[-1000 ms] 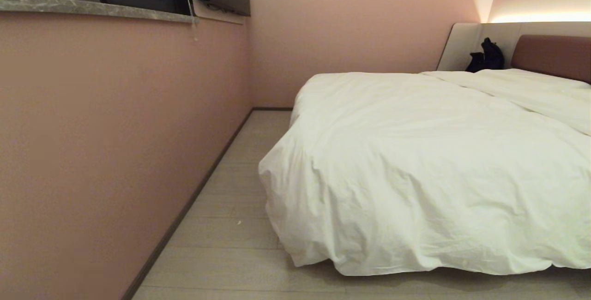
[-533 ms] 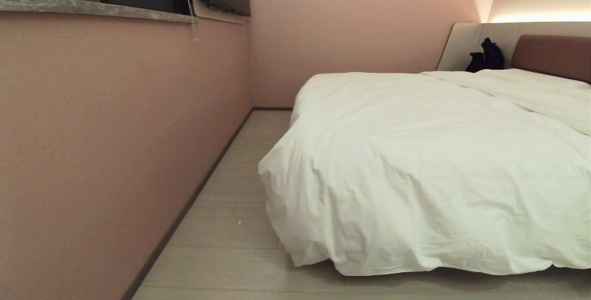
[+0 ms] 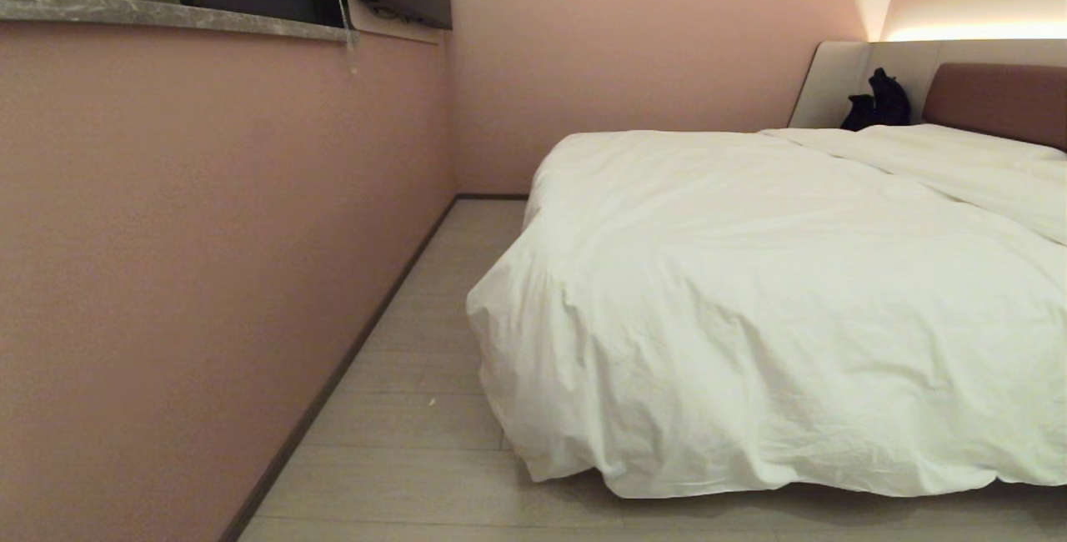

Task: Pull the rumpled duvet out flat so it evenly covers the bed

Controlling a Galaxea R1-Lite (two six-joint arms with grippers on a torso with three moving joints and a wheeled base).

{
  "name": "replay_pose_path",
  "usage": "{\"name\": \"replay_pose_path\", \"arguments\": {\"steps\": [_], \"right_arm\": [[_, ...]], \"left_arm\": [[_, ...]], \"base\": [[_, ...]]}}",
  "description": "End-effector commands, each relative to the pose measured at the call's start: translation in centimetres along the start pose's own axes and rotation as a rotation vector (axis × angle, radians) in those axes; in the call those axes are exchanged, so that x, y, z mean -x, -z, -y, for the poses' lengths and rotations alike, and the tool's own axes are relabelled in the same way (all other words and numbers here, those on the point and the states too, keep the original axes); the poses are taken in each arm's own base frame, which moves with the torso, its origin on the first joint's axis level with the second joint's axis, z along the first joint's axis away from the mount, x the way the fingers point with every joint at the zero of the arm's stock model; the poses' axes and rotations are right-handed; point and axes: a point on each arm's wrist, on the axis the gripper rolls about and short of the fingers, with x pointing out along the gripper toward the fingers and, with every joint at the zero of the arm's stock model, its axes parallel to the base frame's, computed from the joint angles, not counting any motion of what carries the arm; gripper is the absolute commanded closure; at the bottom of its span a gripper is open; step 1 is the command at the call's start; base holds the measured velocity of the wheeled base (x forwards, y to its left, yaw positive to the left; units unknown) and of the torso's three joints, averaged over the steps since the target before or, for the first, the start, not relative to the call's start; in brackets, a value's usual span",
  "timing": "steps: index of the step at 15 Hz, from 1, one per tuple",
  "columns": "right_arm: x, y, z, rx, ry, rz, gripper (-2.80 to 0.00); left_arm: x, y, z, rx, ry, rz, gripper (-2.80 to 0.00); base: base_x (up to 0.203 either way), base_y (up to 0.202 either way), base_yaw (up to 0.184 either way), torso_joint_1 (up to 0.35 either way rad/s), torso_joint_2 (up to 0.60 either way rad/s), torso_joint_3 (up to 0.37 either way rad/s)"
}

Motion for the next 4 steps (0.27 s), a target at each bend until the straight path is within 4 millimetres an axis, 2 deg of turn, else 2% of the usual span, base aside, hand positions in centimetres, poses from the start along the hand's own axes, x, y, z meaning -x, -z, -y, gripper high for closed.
{"name": "replay_pose_path", "arguments": {"steps": [1,4], "right_arm": [[0.0,0.0,0.0,0.001,-0.001,0.0,0.0],[0.0,0.0,0.0,-0.001,-0.001,0.0,0.0]], "left_arm": [[-0.01,0.0,0.0,0.0,0.001,-0.001,0.0],[-0.01,0.0,0.0,0.0,-0.001,-0.001,0.0]], "base": [[0.0,0.0,0.0,0.0,0.0,0.0],[0.0,0.0,0.0,0.0,0.0,0.0]]}}
